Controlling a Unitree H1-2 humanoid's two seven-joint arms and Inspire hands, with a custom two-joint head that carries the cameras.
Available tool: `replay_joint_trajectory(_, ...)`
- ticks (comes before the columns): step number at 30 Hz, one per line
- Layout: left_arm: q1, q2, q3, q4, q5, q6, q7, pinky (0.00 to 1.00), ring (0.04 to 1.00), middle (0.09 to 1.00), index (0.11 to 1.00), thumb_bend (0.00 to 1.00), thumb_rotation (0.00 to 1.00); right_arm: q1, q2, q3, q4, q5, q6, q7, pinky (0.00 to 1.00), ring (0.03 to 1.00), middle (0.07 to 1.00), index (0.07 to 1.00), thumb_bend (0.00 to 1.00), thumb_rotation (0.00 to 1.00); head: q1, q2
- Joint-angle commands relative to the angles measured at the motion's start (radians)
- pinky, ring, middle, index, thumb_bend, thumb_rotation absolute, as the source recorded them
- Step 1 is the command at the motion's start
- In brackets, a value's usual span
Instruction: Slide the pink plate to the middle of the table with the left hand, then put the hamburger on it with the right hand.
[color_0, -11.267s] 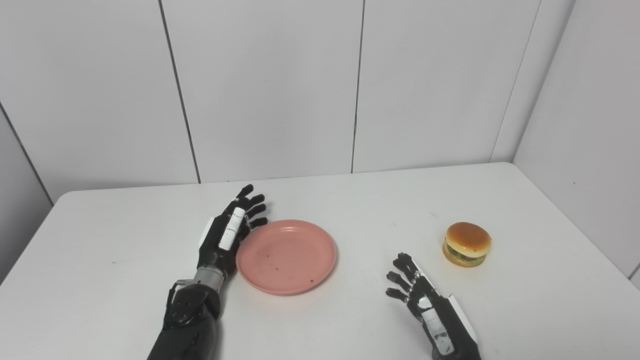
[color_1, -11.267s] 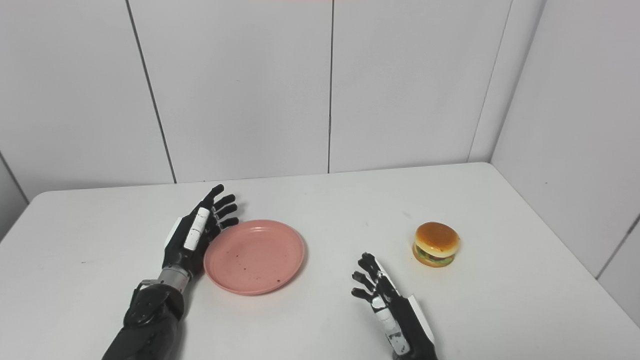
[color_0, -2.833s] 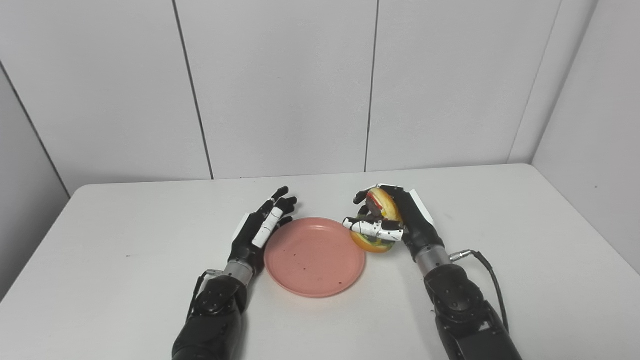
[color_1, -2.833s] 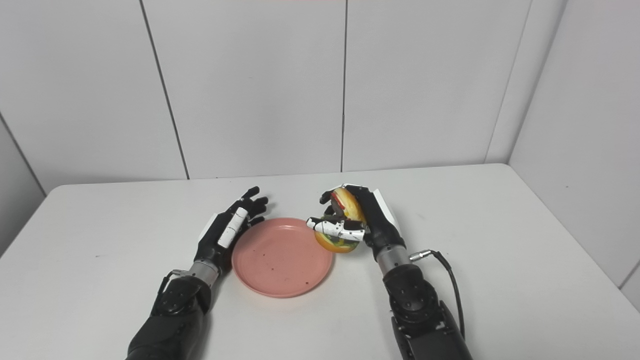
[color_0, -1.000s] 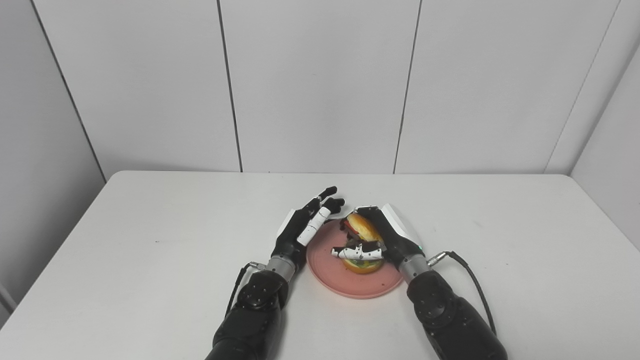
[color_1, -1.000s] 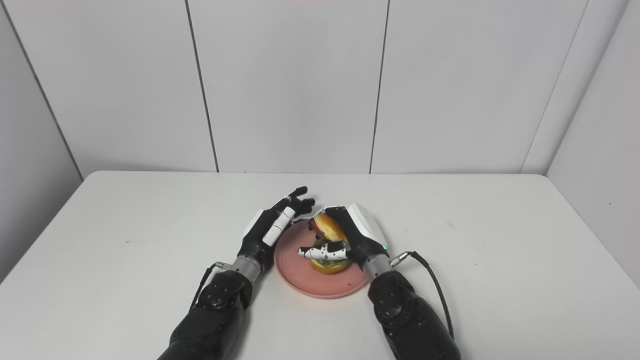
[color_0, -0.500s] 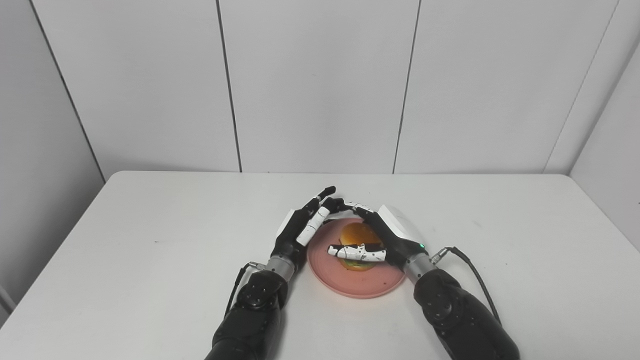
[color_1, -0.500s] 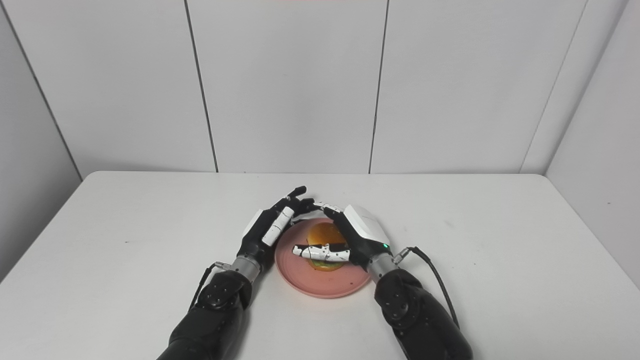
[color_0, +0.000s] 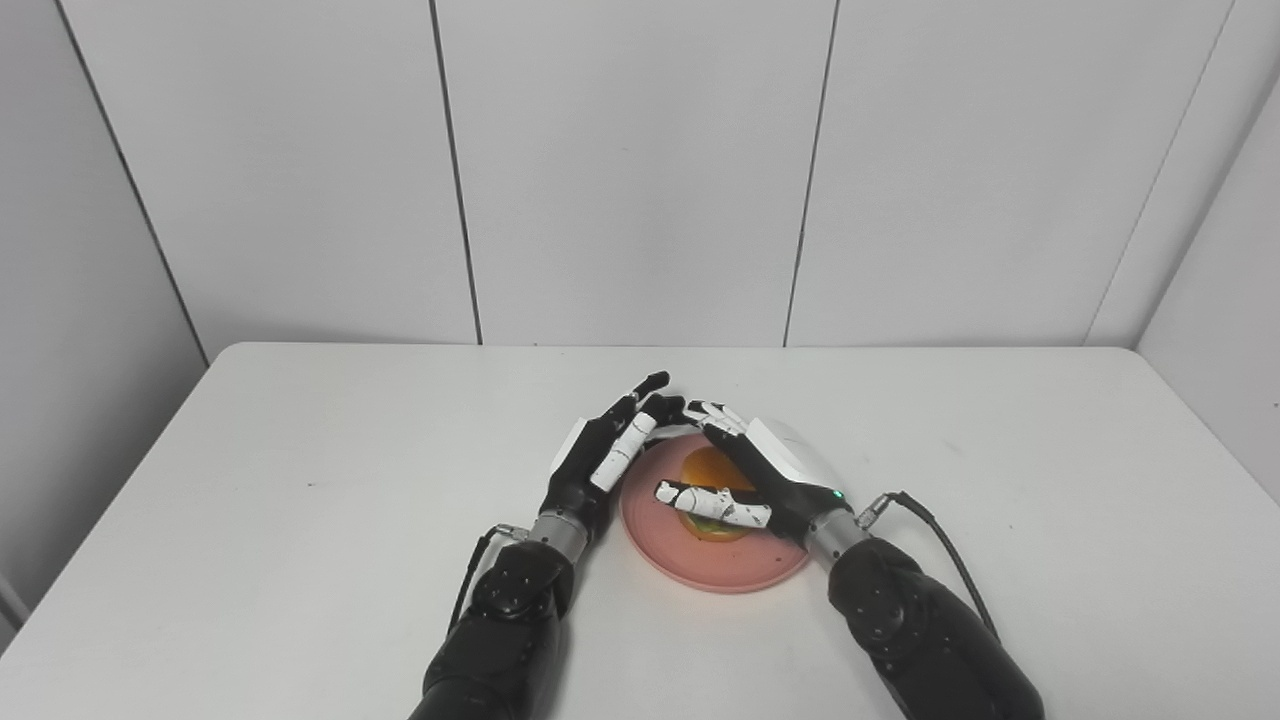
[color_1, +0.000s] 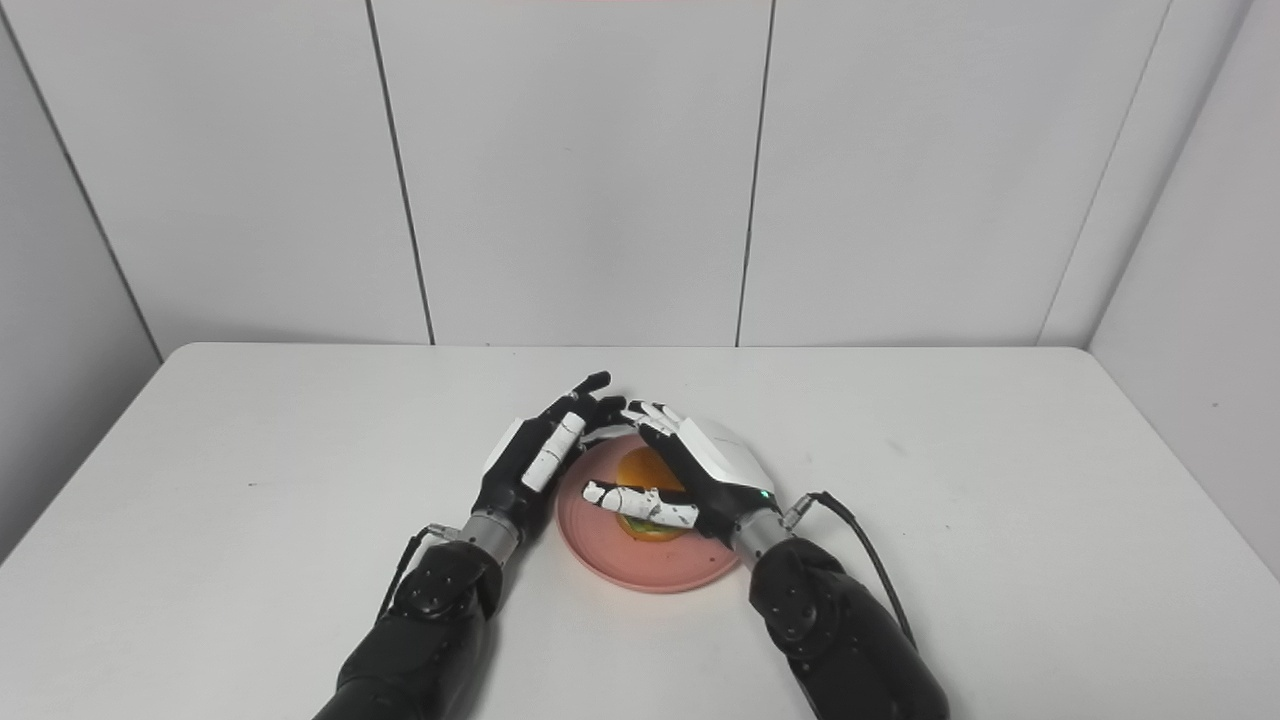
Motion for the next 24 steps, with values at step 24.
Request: replay_joint_trajectory(24, 0.117, 0.014, 0.056, -0.077, -0.014, -0.021, 0.085, 0.88, 0.915, 0.908, 0.898, 0.98, 0.79, 0.079, 0.135, -0.322, -0.128, 0.504, -0.219, -0.079, 0.79, 0.822, 0.839, 0.851, 0.91, 1.00, -0.017, 0.007)
